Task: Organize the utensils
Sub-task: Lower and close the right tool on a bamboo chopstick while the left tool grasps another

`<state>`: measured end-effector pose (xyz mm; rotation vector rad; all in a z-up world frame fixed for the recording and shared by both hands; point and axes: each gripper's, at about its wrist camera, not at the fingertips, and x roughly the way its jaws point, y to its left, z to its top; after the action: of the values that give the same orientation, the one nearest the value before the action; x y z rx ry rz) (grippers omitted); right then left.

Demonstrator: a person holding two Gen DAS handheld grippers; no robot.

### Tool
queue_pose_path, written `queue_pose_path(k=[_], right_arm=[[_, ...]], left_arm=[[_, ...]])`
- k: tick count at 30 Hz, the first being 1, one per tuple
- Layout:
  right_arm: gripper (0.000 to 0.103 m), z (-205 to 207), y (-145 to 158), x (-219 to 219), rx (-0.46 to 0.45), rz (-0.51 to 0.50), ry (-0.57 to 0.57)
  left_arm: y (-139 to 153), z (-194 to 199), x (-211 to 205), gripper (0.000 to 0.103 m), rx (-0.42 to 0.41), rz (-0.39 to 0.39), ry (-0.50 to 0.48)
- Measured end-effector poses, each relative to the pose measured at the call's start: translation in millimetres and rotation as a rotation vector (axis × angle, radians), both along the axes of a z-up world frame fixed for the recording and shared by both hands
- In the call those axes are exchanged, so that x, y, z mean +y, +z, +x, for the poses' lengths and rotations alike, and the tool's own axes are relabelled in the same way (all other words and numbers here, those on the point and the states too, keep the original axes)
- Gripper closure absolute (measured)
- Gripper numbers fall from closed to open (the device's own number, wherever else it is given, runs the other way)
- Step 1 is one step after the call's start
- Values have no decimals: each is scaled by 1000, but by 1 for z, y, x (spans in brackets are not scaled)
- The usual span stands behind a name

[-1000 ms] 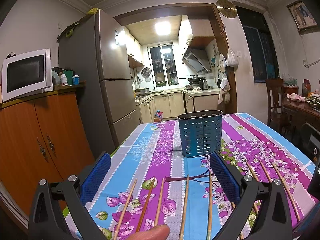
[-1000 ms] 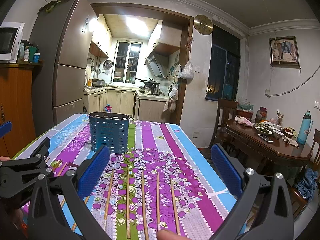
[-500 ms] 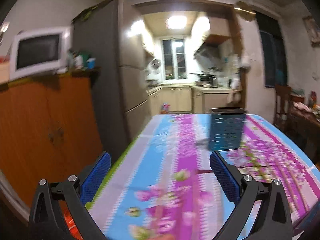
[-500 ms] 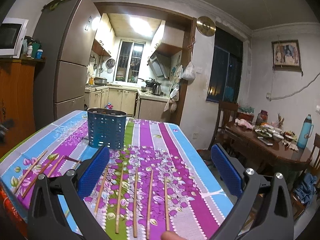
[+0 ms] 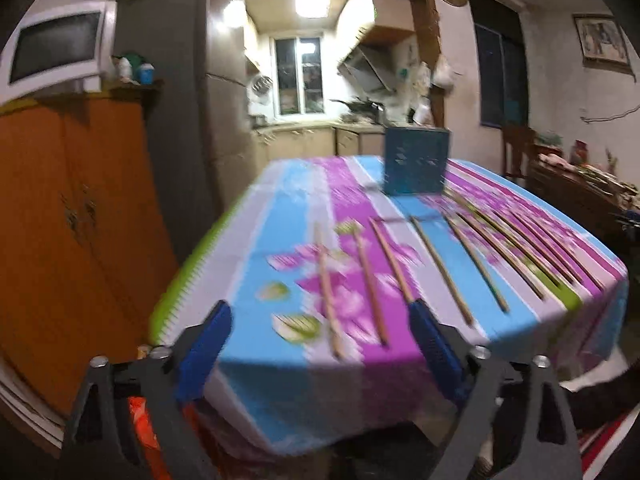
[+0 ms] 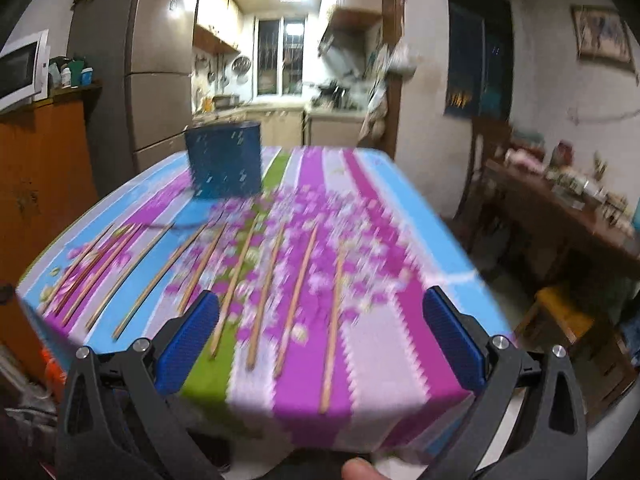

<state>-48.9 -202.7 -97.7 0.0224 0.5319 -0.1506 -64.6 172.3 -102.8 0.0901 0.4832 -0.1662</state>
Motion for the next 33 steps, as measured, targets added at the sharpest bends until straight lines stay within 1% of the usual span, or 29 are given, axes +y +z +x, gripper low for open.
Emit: queue_pose_path(k=[1,2,3,4,5,6,7,8,9,11,12,14,16,17,19,20,21,22,23,25,26,27,28,30,33], right_arm=[[5,-2,-7,2,21,25,12],[5,-3,-11,5,31,42,27],[5,-6,-14,8,33,61,47],[5,-10,-16,13,30,77,55],[5,-15,-16,16,13,81,58],[5,-18,-15,19,-5,80,70],[5,-21,-13,26,-25,67,93],[5,-22,-13,31,-22,44,101],[5,-22,-13,33,-12,30,103],[10,-20,-16,36,11,37,119],[13,-20,-17,35,21,41,117],[16,-17,-20,35,38,40,113],[22,-16,-22,36,45,29,112],[23,-15,-24,37,49,21,114],[29,-13,-26,39,58,6,118],[31,-13,-28,40,61,0,119],[36,-12,-29,40,62,-3,121],[43,-11,-31,40,64,-7,123],[48,-10,-33,41,66,-13,122],[68,-7,-37,40,69,-28,115],[72,-4,-40,38,74,-28,113],[81,-1,-43,37,78,-29,109],[87,1,-45,36,80,-35,102],[90,6,-51,35,88,-53,92],[91,10,-57,35,99,-62,86]], left_arm=[[-6,1,-4,35,19,-5,-5],[-11,3,-8,40,32,-11,-13],[-16,5,-13,49,42,-18,-25],[-19,5,-18,56,51,-17,-44],[-23,5,-28,59,48,1,-56],[-26,4,-34,60,43,29,-70],[-29,5,-41,64,38,60,-83],[-32,7,-47,67,39,87,-101],[-35,9,-50,68,46,101,-108],[-42,17,-54,69,59,111,-110],[-45,20,-53,71,63,114,-109],[-49,26,-53,72,68,121,-100],[-51,31,-52,75,78,119,-98],[-52,33,-52,75,72,115,-102],[-53,33,-51,78,68,115,-108],[-53,33,-51,78,65,118,-107],[-53,33,-52,79,58,124,-111],[-54,33,-53,81,53,126,-114],[-55,32,-54,82,46,129,-118],[-56,31,-55,84,38,125,-122],[-56,31,-55,86,36,117,-123],[-57,31,-55,87,33,112,-125],[-57,30,-55,87,29,113,-126],[-58,29,-58,89,20,124,-127],[-59,29,-58,90,21,122,-129]])
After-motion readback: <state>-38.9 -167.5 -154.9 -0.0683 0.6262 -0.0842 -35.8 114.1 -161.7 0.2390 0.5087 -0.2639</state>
